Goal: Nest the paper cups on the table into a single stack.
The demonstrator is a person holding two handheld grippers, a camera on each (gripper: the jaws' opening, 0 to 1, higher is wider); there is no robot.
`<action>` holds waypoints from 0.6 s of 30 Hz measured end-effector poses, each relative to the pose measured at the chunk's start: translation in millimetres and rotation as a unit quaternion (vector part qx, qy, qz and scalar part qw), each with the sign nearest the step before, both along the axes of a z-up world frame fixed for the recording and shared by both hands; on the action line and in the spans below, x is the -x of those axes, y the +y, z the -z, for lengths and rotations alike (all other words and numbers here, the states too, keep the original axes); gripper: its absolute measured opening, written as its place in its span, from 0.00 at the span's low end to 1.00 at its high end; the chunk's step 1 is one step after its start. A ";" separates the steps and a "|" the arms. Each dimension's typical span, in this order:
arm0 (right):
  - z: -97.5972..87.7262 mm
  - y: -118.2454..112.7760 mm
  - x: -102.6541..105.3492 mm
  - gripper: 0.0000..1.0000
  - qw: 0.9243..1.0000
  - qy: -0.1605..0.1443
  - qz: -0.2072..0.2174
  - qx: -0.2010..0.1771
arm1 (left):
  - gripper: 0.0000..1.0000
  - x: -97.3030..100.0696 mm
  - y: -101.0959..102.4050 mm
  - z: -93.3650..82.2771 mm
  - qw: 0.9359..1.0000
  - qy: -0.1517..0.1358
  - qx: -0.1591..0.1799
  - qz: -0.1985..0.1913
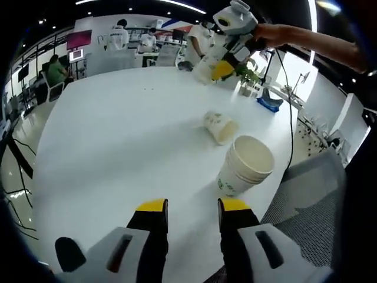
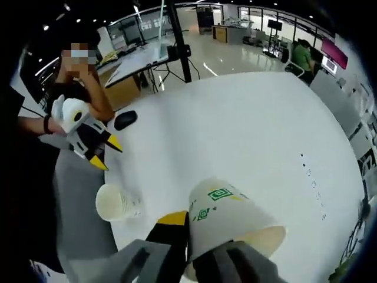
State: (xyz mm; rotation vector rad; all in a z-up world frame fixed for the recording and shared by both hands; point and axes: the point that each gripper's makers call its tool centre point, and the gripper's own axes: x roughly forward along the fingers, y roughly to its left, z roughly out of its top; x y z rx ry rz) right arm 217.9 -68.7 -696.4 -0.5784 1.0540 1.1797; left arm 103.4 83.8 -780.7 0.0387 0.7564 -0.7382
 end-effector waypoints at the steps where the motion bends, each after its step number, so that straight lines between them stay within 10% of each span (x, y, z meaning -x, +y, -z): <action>1: -3.4 -0.1 4.8 0.00 1.000 0.002 -0.008 0.004 | 0.31 1.4 -1.5 -0.3 1.000 0.000 0.000 0.002; 18: -20.6 20.9 104.0 0.00 0.989 0.033 -0.133 0.052 | 0.31 8.2 -5.7 -4.4 1.000 -0.004 0.003 0.013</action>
